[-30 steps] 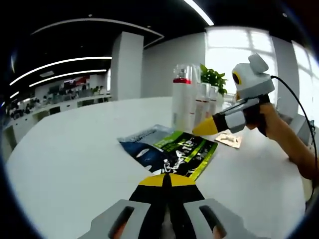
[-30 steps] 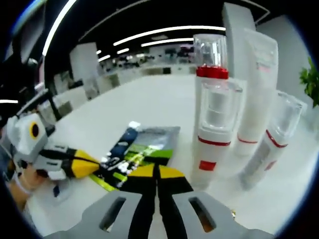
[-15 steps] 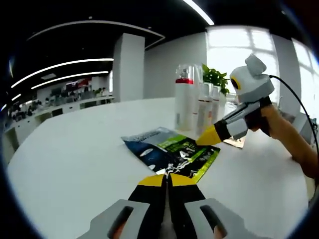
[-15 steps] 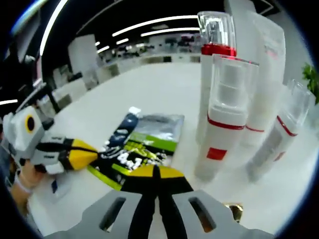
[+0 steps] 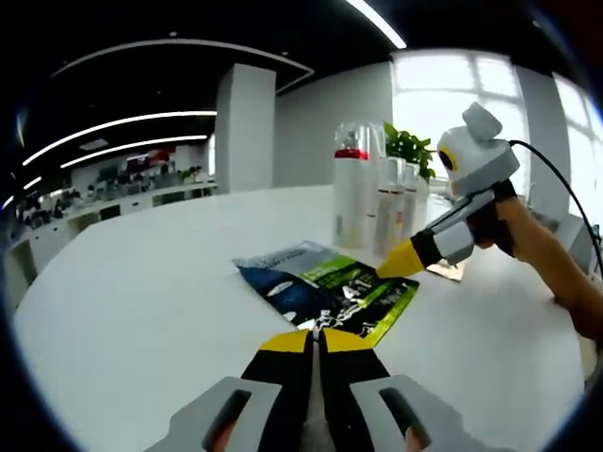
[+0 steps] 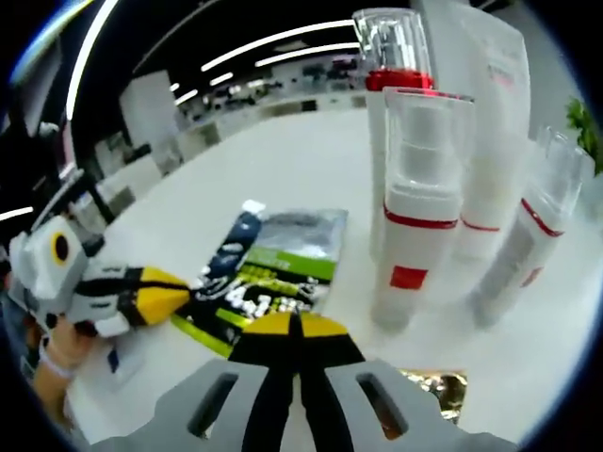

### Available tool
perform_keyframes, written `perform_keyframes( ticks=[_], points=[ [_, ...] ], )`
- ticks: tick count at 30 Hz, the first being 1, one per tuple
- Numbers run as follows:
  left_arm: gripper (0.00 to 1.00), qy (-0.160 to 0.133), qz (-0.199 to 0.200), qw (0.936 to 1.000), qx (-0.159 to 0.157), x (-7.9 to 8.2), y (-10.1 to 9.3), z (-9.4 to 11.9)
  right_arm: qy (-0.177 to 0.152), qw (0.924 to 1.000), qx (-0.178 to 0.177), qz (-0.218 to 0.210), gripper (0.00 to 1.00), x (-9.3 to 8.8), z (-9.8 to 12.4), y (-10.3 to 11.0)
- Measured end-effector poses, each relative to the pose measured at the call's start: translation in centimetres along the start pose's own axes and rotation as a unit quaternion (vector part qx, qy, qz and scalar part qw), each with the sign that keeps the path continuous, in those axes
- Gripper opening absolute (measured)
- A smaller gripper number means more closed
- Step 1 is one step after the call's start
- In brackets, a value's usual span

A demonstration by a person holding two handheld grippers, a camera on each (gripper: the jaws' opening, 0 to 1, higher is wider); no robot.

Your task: Arrange the skincare products in the storage area until every visible bottle or jar stands upright without overlapping.

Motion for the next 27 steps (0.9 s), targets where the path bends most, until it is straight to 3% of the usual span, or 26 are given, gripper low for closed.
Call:
perform_keyframes(
  ticks=[5, 8, 10, 13, 17, 23, 27],
  points=[
    [0.03, -0.001, 0.002, 1.0000, -0.001, 0.0, 0.0, 0.0, 0.000, 1.0000, 0.002, 0.004, 0.00, 0.0, 0.0, 0.0],
    [0.04, 0.003, -0.002, 1.0000, -0.005, 0.1, -0.2, 0.2, -0.027, 0.9984, 0.045, -0.022, 0.00, 0.8, 0.6, 0.9],
    [0.05, -0.022, 0.012, 0.9994, -0.025, 0.7, -0.6, 0.4, -0.066, 0.9947, 0.071, -0.037, 0.00, 1.8, 1.6, 1.1],
    [0.07, -0.057, 0.028, 0.9976, -0.028, 1.5, -0.5, 1.0, -0.107, 0.9899, 0.089, -0.029, 0.00, 2.6, 2.1, 1.3],
    [0.12, -0.098, 0.028, 0.9947, -0.017, 2.3, -0.3, 1.9, -0.128, 0.9826, 0.125, -0.050, 0.00, 3.0, 2.2, 1.9],
    [0.20, -0.123, 0.024, 0.9920, -0.010, 2.8, -0.2, 2.3, -0.145, 0.9644, 0.197, -0.102, 0.28, 3.3, 2.0, 2.9],
    [0.32, -0.140, 0.029, 0.9897, 0.003, 3.1, 0.2, 2.6, -0.177, 0.9448, 0.250, -0.116, 0.44, 4.1, 2.5, 3.7]
  ],
)
Point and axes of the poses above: the point that each gripper's makers call its tool centre point, and the gripper's own axes: z roughly backward along the fingers, y roughly to its left, x roughly out of its top, the point moved 6 cm from there along z, roughly backward along the fingers, and after that the axes turned 7 degrees about -x, right-handed, at the moved point
